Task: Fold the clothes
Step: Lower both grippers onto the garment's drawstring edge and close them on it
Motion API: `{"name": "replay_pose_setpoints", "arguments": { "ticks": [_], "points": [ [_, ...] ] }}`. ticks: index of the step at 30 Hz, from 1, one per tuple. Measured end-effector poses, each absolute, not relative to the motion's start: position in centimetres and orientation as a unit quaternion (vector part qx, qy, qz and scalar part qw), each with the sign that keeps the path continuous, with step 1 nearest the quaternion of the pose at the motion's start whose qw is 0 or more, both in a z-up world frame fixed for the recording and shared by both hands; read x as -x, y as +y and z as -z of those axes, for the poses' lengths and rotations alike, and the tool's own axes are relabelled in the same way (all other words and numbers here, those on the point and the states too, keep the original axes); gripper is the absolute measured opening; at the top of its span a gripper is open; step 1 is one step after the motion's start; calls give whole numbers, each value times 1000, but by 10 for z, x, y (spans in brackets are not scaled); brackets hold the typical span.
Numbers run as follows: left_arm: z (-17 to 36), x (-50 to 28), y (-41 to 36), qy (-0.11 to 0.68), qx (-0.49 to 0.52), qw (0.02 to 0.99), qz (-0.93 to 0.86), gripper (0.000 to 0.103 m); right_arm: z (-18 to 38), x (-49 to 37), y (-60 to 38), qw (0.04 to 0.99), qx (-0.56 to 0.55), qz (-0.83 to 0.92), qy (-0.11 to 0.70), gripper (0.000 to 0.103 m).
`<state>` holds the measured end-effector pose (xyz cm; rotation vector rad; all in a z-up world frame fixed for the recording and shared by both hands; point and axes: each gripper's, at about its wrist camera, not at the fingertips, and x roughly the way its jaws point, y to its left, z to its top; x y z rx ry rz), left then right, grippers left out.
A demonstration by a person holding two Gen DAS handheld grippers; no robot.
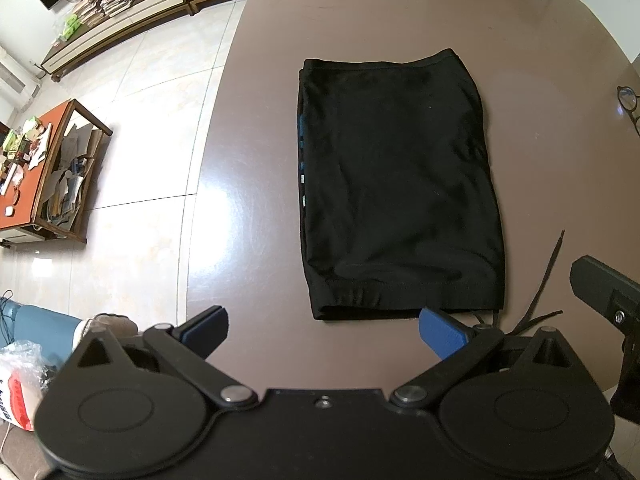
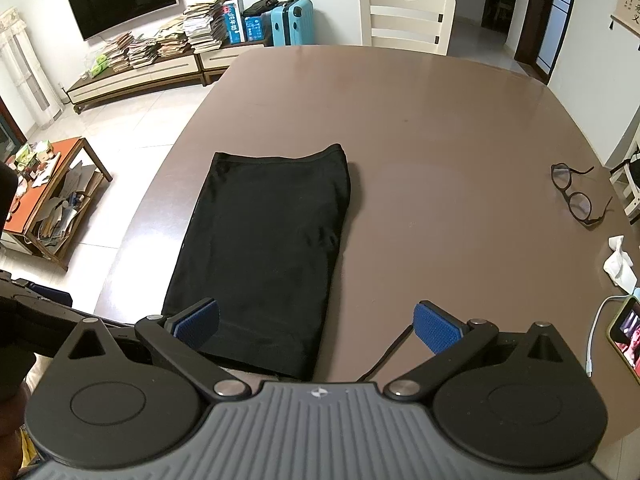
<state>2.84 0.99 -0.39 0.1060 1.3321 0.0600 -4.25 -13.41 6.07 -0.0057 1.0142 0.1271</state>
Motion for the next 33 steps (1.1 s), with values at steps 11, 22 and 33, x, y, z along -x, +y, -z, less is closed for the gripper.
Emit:
{"name": "replay_pose_setpoints", "arguments": {
  "ticks": [11,22,33],
  "points": [
    [1,-55,60,463,61,881,78,102,-60,33,-169,935,-85,-175,298,103],
    [59,-136,121,466,193,860,75,90,20,-70,-218,885,-210,-199,364,67],
    [108,-220,126,477,197,852,92,52,76,-157,-229,861,-234,-211,398,58]
  ]
}}
